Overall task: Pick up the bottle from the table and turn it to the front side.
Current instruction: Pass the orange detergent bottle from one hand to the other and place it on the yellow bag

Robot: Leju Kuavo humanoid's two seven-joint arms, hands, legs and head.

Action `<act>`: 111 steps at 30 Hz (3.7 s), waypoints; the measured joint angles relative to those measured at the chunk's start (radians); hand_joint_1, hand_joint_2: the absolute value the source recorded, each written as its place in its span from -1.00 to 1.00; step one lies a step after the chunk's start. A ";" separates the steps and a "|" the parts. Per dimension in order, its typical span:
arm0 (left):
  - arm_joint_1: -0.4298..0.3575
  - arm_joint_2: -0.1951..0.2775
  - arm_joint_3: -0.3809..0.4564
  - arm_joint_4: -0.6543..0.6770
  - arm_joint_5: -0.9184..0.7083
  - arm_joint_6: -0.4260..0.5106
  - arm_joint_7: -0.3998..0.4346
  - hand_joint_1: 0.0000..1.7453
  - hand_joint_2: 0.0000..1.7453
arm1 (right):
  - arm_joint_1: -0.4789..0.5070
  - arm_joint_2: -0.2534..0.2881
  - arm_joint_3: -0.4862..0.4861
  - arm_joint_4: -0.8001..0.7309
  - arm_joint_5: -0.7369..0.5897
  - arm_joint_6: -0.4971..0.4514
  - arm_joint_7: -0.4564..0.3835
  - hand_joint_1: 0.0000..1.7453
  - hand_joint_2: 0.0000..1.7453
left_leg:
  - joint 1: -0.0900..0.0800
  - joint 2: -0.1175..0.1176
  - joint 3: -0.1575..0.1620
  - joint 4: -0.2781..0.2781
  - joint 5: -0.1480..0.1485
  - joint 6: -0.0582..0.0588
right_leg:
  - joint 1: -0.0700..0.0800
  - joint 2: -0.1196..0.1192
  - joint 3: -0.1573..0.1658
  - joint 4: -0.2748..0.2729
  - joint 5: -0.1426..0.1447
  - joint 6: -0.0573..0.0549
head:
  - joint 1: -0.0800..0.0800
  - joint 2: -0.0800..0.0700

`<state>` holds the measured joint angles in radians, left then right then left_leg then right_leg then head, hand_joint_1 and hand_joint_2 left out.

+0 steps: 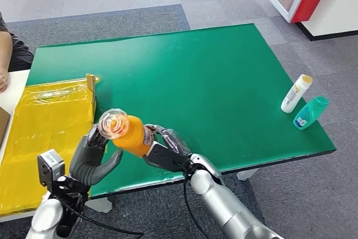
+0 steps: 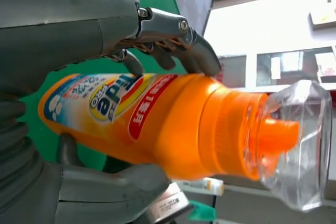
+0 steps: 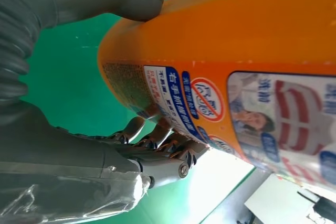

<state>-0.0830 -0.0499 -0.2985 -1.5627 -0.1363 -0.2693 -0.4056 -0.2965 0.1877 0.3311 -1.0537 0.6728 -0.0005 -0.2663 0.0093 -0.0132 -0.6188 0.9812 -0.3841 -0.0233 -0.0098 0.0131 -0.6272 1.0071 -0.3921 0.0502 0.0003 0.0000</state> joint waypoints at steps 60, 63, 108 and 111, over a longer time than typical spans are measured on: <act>-0.010 -0.028 -0.022 -0.002 -0.193 0.064 0.060 -0.99 1.00 | 0.048 0.006 0.015 -0.025 0.093 0.008 0.004 1.00 1.00 | 0.000 0.000 0.000 0.000 0.000 0.000 | 0.000 0.000 0.000 0.000 0.000 0.000 | 0.000 0.000; -0.011 -0.025 -0.026 0.002 -0.199 0.065 0.067 0.07 1.00 | 0.048 0.006 0.030 -0.025 0.103 0.004 0.008 1.00 1.00 | 0.000 0.000 0.000 0.000 0.000 0.000 | 0.000 0.000 0.000 0.000 0.000 0.000 | 0.000 0.000; -0.355 0.410 -0.084 0.079 -0.703 0.054 0.197 1.00 1.00 | 0.065 -0.034 0.007 -0.053 0.005 0.001 -0.003 -1.00 1.00 | 0.001 0.001 0.000 0.000 0.003 -0.003 | 0.001 0.001 -0.002 0.001 0.002 -0.003 | 0.000 0.000; -0.393 0.453 -0.138 0.131 -0.741 0.046 0.208 1.00 1.00 | 0.066 -0.038 0.007 -0.046 -0.007 0.004 -0.007 -1.00 1.00 | 0.001 0.001 0.000 0.000 0.003 -0.003 | 0.001 0.001 -0.002 0.001 0.002 -0.003 | 0.000 0.000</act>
<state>-0.4761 0.4035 -0.4366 -1.4320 -0.8770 -0.2230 -0.1973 -0.2304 0.1493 0.3380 -1.0998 0.6662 0.0033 -0.2737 0.0102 -0.0122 -0.6188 0.9812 -0.3815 -0.0265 -0.0087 0.0140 -0.6293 1.0076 -0.3900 0.0473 0.0002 0.0000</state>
